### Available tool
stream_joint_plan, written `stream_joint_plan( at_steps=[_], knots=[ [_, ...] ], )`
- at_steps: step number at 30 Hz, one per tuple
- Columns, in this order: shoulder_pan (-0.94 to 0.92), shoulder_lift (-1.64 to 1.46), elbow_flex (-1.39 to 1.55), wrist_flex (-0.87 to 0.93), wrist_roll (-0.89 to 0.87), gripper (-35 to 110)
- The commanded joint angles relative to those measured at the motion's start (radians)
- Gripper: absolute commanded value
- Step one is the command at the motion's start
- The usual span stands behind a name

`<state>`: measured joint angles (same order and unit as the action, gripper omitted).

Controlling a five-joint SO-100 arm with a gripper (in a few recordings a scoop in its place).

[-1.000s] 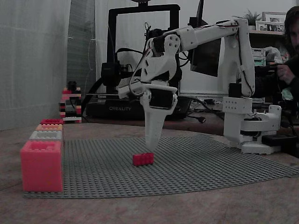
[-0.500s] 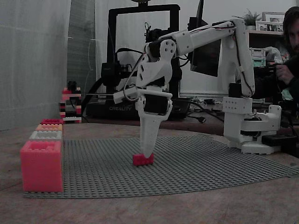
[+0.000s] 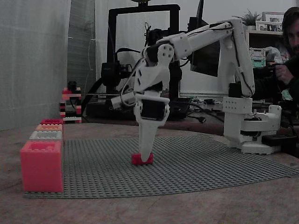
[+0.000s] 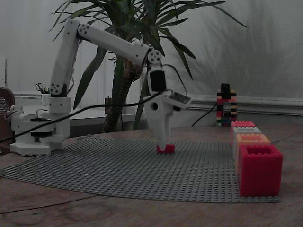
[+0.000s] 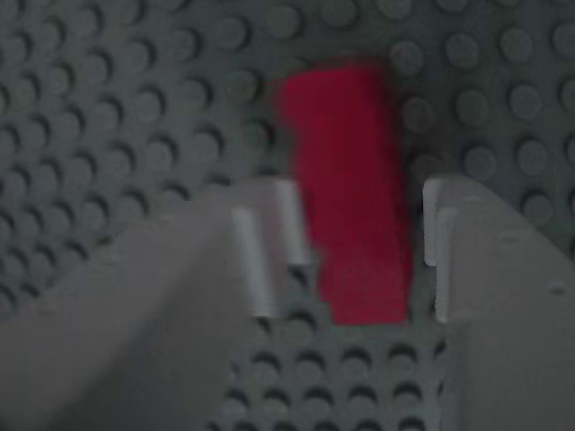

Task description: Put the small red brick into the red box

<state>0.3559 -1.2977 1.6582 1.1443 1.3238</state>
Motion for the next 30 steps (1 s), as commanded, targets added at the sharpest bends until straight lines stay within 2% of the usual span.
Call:
stream_joint_plan(
  at_steps=[1, 7, 12, 16, 24, 27, 30],
  knots=[
    [0.034, -0.049, -0.054, 0.005, -0.015, 0],
    [0.037, -0.052, -0.071, 0.002, -0.074, 0],
    [0.018, -0.077, -0.209, -0.006, -0.284, 0],
    [-0.029, -0.091, -0.328, -0.04, -0.515, 0],
    [-0.293, -0.06, -0.503, -0.1, -1.009, 0],
    [-0.414, -0.014, -0.558, -0.124, -1.117, 0],
    [-0.505, 0.043, -0.594, -0.169, -1.138, 0]
  ],
)
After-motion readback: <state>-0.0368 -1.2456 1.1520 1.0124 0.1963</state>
